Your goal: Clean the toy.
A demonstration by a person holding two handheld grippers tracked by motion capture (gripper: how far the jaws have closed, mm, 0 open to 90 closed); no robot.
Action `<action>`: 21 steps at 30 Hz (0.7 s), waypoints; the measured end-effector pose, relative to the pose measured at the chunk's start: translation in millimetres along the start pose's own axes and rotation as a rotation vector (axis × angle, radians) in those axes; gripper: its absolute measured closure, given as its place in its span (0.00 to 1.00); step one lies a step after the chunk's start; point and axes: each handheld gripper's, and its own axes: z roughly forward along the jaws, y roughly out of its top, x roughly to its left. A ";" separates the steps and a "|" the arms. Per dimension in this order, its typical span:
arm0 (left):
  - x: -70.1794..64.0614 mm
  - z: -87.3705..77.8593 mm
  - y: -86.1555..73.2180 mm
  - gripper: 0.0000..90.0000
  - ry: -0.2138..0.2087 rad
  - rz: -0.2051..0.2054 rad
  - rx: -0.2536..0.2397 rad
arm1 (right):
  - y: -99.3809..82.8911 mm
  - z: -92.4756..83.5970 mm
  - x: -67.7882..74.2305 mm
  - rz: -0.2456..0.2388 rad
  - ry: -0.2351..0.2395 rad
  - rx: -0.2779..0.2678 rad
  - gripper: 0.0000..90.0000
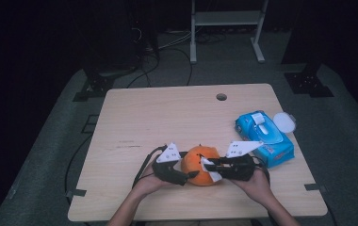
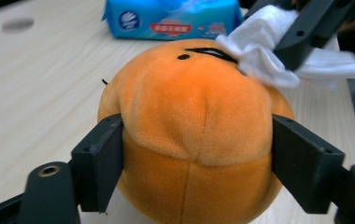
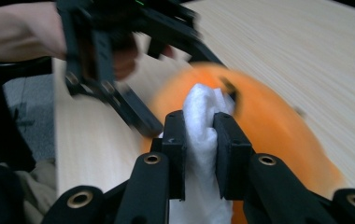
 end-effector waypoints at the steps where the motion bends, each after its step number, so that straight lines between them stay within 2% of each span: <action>1: -2.6 0.0 0.9 0.29 0.001 0.022 0.001 | 3.7 0.8 3.8 -0.022 -0.007 -0.002 0.84; 3: -4.1 -0.5 1.3 0.29 -0.005 0.057 0.003 | 8.5 -1.4 3.4 -0.032 -0.035 -0.011 0.84; 5: -3.7 -0.5 0.4 0.29 -0.007 0.054 0.004 | 7.3 -5.8 -5.8 -0.023 -0.077 -0.010 0.84; 6: -2.3 -0.2 -0.3 0.28 -0.006 0.035 0.001 | 4.2 -7.3 -11.5 -0.018 -0.105 0.005 0.84; 7: -0.1 0.2 -1.4 0.24 -0.010 -0.003 -0.009 | -0.4 -8.3 -17.3 -0.005 -0.121 0.020 0.84; 10: 7.4 2.5 -3.2 0.15 -0.025 -0.134 -0.020 | -15.6 -7.9 -27.8 0.029 -0.148 0.055 0.84; 11: 7.9 3.0 -3.3 0.14 -0.030 -0.154 -0.017 | -17.9 -8.3 -28.3 0.041 -0.140 0.050 0.84; 13: 6.8 4.0 -3.3 0.17 -0.036 -0.158 -0.020 | -16.9 -9.1 -25.2 0.038 -0.134 0.047 0.84; 15: 5.6 2.8 -3.5 0.23 -0.029 -0.131 -0.028 | -13.6 -8.9 -20.2 0.037 -0.119 0.035 0.84; 16: 4.8 2.1 -3.1 0.26 -0.027 -0.112 -0.031 | -10.0 -8.9 -15.9 0.029 -0.096 0.019 0.84; 17: 2.8 1.6 -2.4 0.28 -0.021 -0.084 -0.036 | -6.6 -9.1 -11.9 0.023 -0.074 0.005 0.84; 19: -4.3 2.0 1.4 0.31 -0.014 -0.003 -0.033 | 1.2 -8.6 -4.5 0.010 -0.020 -0.025 0.84; 20: -4.3 2.0 1.4 0.31 -0.014 -0.003 -0.033 | 1.2 -8.6 -4.5 0.010 -0.020 -0.025 0.84; 21: -12.5 3.2 5.8 0.32 -0.005 0.084 -0.011 | 8.6 -6.9 2.5 -0.023 0.000 -0.026 0.84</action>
